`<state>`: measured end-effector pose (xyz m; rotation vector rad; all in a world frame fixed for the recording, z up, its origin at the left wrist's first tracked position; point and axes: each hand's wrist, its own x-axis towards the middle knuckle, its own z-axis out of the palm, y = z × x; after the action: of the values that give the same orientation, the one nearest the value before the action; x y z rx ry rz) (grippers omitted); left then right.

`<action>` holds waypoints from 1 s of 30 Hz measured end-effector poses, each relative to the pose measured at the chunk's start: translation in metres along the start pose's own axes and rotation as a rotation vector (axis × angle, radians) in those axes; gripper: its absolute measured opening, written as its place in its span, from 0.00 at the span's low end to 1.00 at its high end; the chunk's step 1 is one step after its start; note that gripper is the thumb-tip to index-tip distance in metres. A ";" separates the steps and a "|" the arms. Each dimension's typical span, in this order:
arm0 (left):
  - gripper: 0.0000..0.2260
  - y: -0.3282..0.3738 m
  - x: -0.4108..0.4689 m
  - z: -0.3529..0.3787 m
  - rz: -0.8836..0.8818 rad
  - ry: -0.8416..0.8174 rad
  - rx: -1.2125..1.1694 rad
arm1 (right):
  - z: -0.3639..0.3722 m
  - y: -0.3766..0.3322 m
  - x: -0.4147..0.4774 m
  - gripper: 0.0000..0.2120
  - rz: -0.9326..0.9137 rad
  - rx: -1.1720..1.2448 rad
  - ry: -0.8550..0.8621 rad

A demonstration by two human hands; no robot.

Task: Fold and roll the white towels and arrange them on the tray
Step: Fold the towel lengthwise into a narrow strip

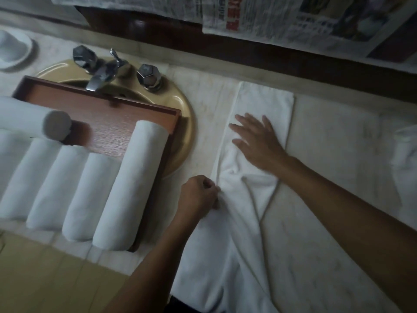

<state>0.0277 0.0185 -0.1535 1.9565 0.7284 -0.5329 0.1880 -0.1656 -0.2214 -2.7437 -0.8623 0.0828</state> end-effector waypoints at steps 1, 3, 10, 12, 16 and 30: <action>0.05 0.000 0.000 0.000 0.013 0.014 0.014 | 0.004 -0.001 -0.006 0.23 -0.014 -0.008 -0.019; 0.05 -0.002 -0.004 0.006 0.041 0.074 -0.033 | 0.005 0.001 -0.005 0.24 -0.003 -0.015 -0.025; 0.09 0.011 -0.033 0.015 -0.306 -0.196 -0.860 | 0.003 0.005 0.005 0.24 0.013 -0.056 -0.034; 0.13 0.006 -0.036 0.006 -0.238 -0.164 -0.795 | 0.001 0.007 0.007 0.24 0.012 -0.061 -0.031; 0.12 -0.025 -0.028 0.005 0.025 0.195 -0.292 | 0.004 0.007 0.005 0.24 0.006 -0.077 -0.017; 0.10 -0.033 -0.027 0.014 -0.011 0.157 -0.083 | 0.016 -0.025 -0.023 0.28 0.031 -0.079 -0.027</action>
<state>-0.0155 0.0111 -0.1630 1.9334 0.8465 -0.3524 0.1537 -0.1553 -0.2304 -2.8360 -0.8479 0.0935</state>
